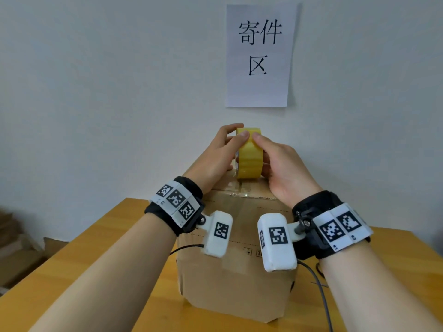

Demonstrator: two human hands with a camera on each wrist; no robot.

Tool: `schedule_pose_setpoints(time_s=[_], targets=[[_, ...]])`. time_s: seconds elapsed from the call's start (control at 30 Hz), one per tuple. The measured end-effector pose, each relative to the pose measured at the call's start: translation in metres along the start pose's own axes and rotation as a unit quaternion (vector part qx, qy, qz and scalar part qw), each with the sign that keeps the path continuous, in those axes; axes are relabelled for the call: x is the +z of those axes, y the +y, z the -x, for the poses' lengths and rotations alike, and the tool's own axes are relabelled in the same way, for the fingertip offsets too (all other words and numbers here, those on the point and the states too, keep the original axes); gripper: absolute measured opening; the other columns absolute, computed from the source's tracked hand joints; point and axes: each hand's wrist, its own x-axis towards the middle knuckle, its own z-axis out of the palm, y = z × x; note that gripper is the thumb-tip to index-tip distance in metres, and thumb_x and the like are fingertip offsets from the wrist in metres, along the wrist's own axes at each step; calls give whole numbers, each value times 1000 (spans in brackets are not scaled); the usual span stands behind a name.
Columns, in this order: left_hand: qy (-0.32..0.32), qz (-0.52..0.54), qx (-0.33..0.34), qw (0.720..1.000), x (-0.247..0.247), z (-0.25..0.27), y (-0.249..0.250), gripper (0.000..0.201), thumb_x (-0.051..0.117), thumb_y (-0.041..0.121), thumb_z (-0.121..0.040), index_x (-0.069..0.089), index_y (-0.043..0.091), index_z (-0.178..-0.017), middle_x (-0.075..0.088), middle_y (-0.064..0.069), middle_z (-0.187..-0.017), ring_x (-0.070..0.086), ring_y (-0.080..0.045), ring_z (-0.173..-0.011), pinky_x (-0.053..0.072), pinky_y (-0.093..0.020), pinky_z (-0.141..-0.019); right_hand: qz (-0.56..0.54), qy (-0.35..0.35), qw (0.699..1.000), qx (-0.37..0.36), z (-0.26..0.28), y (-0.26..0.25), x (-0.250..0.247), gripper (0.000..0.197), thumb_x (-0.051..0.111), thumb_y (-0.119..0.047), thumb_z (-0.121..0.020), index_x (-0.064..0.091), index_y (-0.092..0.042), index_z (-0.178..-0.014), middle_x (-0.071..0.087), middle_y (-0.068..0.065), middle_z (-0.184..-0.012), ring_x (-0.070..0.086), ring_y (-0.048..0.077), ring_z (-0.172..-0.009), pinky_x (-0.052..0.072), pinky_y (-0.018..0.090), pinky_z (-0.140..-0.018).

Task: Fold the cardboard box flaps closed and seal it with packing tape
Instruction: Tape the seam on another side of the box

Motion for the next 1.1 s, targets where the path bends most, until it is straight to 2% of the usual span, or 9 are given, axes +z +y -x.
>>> schedule_pose_setpoints(time_s=[0.07,0.2,0.3,0.47,0.57,0.73,0.87,1.0,1.1], targets=[[4,-1,2,1000,0,0,1,38,50,55,-96,49,44,-132,62,13,-123,66,-13,-108,49,-48,-101,3,2,1000,3,-1,0,0,34,66,-39,-94,73,-8,-108,75,20,-102,74,31,-89,59,42,-75],[8,-3,-4,1000,2,2,5,34,50,48,-99,49,40,-132,63,11,-121,66,-16,-107,48,-49,-102,14,11,1000,0,-1,0,0,38,67,-41,-92,73,-6,-108,74,21,-106,72,35,-99,59,49,-88],[9,8,-11,1000,2,4,6,33,50,38,-99,50,38,-132,65,6,-120,66,-18,-107,46,-51,-103,17,13,1000,4,3,-1,2,37,68,-41,-92,73,-8,-107,73,21,-107,71,37,-101,58,53,-89],[-2,18,-13,1000,1,4,7,35,51,33,-99,50,37,-134,64,6,-121,64,-18,-109,45,-50,-104,19,8,1000,5,4,-3,1,33,65,-40,-94,73,-11,-108,74,19,-106,71,35,-101,60,50,-84],[-10,21,-9,1000,-1,4,6,38,53,34,-96,50,38,-134,64,8,-120,64,-19,-111,46,-50,-103,15,-5,1000,1,2,-1,-2,31,63,-37,-95,72,-11,-109,73,19,-107,72,29,-90,60,38,-67],[-28,37,-2,999,-4,2,4,41,53,25,-98,48,33,-138,65,6,-123,63,-16,-112,49,-30,-92,-6,-22,1000,-14,0,1,-5,25,62,-31,-96,75,-11,-105,74,15,-95,69,26,-86,56,35,-63],[-37,37,-13,999,-4,1,3,45,57,39,-94,47,42,-138,67,11,-118,62,-16,-116,38,-47,-111,-20,-28,999,-20,-1,2,-5,30,59,-31,-99,72,-8,-113,72,20,-106,70,30,-90,58,38,-67],[-17,46,-34,998,-4,-1,2,58,54,62,-88,44,40,-141,64,13,-118,62,-15,-116,37,-48,-112,-38,-30,998,-42,3,-1,-6,26,53,-24,-102,72,-7,-102,75,16,-98,73,26,-87,59,37,-73],[-17,37,-34,999,-4,0,0,61,55,62,-87,44,39,-142,64,11,-123,65,-17,-114,38,-49,-111,-29,-28,997,-59,7,0,-5,23,53,-19,-102,72,-6,-109,74,17,-108,70,27,-97,57,41,-88]])
